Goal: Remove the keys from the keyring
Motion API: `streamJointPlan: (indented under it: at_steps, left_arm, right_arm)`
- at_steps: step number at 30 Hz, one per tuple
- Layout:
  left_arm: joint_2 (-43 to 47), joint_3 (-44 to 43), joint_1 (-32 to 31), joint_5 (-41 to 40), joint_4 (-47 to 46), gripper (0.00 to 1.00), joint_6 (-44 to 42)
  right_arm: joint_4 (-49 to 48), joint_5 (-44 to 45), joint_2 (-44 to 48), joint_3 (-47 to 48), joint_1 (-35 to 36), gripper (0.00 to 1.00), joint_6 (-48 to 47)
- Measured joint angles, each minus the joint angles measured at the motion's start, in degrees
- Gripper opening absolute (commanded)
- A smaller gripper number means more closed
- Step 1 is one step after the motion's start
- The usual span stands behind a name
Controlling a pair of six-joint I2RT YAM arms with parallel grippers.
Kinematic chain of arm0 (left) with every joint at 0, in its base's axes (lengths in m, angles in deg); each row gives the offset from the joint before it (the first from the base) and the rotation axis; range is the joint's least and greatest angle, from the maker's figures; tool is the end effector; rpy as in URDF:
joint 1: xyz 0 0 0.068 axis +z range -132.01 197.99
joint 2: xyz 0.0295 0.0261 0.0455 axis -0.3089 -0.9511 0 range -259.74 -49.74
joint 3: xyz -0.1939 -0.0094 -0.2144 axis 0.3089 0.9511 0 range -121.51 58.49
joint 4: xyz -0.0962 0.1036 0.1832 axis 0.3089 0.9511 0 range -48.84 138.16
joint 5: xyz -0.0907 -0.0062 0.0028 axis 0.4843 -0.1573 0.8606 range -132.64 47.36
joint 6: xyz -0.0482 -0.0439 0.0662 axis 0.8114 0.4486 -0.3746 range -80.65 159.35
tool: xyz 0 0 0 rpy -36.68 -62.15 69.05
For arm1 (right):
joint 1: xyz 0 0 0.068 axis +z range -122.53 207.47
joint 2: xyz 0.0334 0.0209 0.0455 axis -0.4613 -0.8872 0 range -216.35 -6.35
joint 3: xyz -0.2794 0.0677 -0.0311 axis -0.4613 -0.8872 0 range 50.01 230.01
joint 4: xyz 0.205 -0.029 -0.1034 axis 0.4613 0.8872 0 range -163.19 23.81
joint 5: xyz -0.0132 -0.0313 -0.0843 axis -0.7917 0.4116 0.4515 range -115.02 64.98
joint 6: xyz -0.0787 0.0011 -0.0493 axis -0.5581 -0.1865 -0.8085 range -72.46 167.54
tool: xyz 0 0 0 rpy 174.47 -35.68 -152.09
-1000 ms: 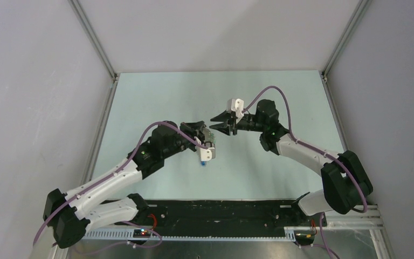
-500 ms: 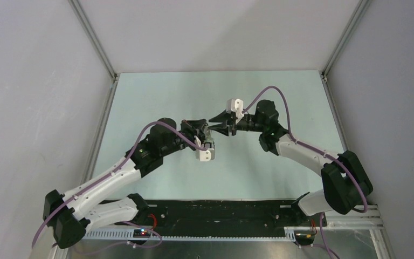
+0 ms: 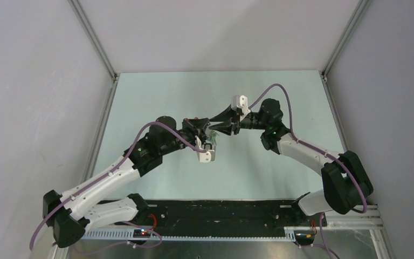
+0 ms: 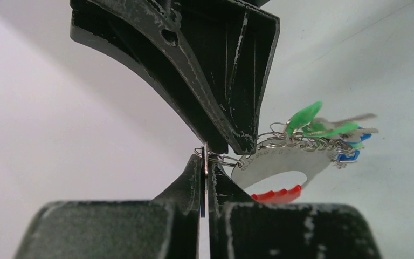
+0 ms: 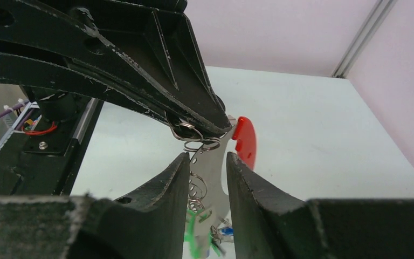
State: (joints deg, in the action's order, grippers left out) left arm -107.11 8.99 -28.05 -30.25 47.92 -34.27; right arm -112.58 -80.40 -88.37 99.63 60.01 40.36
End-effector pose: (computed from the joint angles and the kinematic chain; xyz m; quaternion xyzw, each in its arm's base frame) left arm 0.1523 -0.1838 0.3410 0.7134 0.3384 0.0620 0.6106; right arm 0.2270 0.2265 0.3431 -0.5267 0.4337 0.4459 0.5794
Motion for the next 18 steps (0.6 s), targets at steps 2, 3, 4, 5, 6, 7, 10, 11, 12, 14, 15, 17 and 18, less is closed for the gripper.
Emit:
streamJointPlan:
  at_steps: [2,3,4,5,6,7,10,11,12,14,15,17,18]
  left_arm:
    - [-0.02,-0.15,-0.22,0.02,0.13,0.00,-0.22]
    - [-0.07,-0.28,-0.26,0.04,0.20,0.00,-0.37]
    - [-0.22,-0.52,-0.33,0.02,0.33,0.00,-0.44]
    - [-0.39,-0.79,-0.35,0.02,0.35,0.00,-0.50]
    - [-0.59,-0.98,-0.39,0.02,0.37,0.00,-0.55]
    - [-0.70,-1.05,-0.39,0.02,0.39,0.00,-0.57]
    - [-1.07,-1.36,-0.50,0.09,0.85,0.00,-0.87]
    - [-1.20,-1.51,-0.55,0.09,1.07,0.00,-0.92]
    - [-1.36,-1.60,-0.57,0.13,1.11,0.00,-0.96]
    - [-1.46,-1.68,-0.68,0.22,1.18,0.00,-0.98]
    - [-1.46,-1.75,-0.70,0.35,1.51,0.00,-0.96]
    - [-1.51,-1.79,-1.01,0.28,1.51,0.00,-1.01]
    - [-1.51,-1.90,-1.01,0.24,1.57,0.00,-1.01]
  right_arm:
    - [-0.28,-0.31,0.00,0.00,0.00,0.40,0.46]
    - [-0.46,-0.59,0.00,0.00,0.00,0.41,0.81]
    - [-0.66,-0.70,0.00,0.00,0.00,0.41,1.14]
    - [-0.98,-0.87,0.00,0.00,0.00,0.41,1.36]
    - [-1.29,-1.07,0.02,0.00,0.00,0.42,1.51]
    - [-1.51,-1.11,0.02,0.02,-0.02,0.42,1.62]
    - [-1.68,-1.49,0.02,0.02,-0.02,0.36,2.14]
    - [-1.79,-1.62,0.02,0.02,-0.02,0.27,2.38]
    - [-1.95,-1.79,0.02,0.02,-0.02,0.23,2.60]
    - [-2.12,-1.99,0.02,0.02,-0.20,0.17,2.80]
    - [-2.14,-1.70,0.02,0.02,-0.42,0.13,2.95]
    - [-2.10,-1.99,0.02,0.15,-0.68,0.08,3.06]
    - [-2.10,-2.01,0.02,0.15,-0.74,0.07,3.13]
